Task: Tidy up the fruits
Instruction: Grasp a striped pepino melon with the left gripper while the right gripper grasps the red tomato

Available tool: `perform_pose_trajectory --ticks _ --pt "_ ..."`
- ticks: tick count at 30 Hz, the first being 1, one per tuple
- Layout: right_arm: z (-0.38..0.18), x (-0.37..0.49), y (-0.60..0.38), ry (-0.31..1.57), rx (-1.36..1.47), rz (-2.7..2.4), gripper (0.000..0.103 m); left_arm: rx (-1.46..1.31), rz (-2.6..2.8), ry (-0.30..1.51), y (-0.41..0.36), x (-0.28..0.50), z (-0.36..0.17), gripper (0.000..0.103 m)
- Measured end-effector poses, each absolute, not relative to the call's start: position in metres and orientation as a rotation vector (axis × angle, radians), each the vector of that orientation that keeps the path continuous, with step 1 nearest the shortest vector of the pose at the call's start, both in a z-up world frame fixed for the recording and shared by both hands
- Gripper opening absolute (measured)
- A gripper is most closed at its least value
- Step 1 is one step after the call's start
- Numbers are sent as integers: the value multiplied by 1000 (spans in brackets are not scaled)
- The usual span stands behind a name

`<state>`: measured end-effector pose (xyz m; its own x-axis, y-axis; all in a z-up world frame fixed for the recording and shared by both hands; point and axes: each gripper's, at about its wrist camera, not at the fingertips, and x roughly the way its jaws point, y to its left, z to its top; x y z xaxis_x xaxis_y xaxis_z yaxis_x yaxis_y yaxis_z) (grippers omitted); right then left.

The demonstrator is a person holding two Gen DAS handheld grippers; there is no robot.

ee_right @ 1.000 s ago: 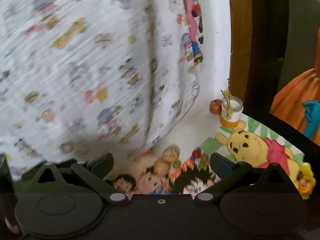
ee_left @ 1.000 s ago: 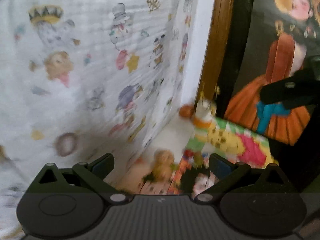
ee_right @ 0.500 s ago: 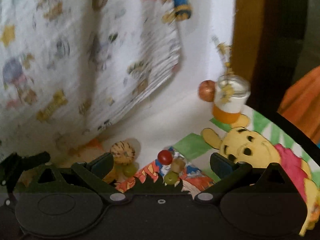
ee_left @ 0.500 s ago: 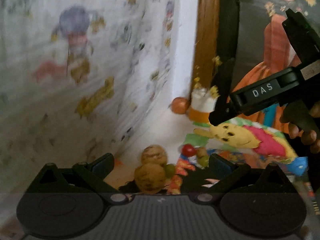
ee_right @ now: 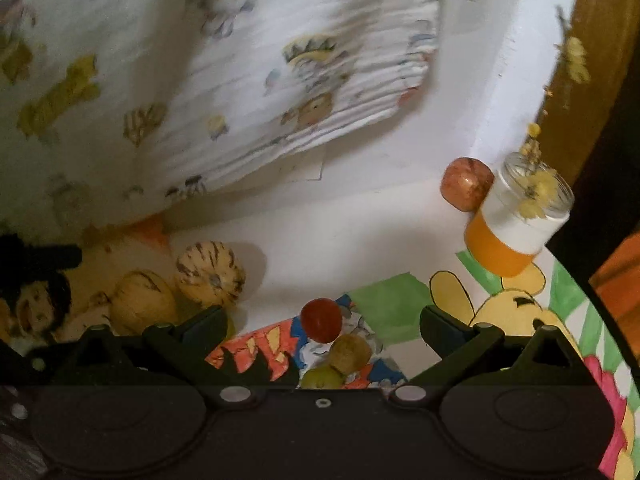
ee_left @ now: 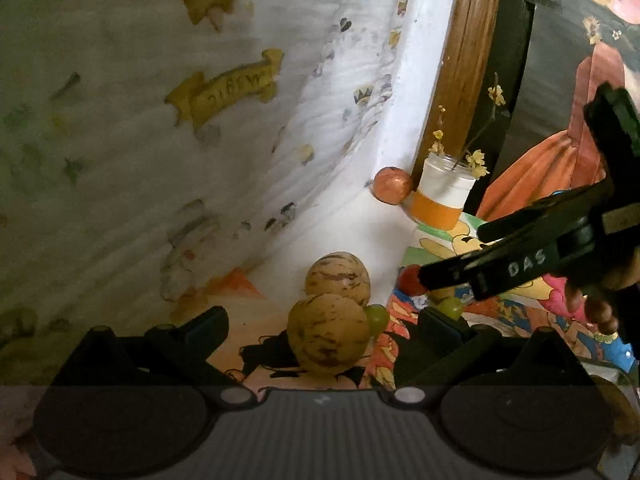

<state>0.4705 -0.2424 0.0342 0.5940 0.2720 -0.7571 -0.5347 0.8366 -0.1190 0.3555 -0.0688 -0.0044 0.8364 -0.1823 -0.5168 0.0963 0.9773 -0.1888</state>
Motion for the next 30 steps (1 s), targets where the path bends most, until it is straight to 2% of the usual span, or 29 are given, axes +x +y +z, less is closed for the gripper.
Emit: perform_pose_trajectory --ticks 5,12,18,22,26,30 --pt "21 475 -241 799 -393 499 99 -162 -155 562 -68 362 -13 103" --pt "7 483 -242 806 -404 521 84 -163 -149 549 -67 365 -21 101" --pt "-3 490 -245 796 -401 536 72 -161 -166 567 -68 368 -25 92" --pt "-6 492 -242 779 -419 550 68 -179 -175 593 -67 374 -28 85" --pt "-12 491 -237 776 -435 555 56 -189 -188 607 -66 376 -30 77" --pt "-15 488 -234 766 -441 554 50 -208 -198 624 -64 379 -33 69"
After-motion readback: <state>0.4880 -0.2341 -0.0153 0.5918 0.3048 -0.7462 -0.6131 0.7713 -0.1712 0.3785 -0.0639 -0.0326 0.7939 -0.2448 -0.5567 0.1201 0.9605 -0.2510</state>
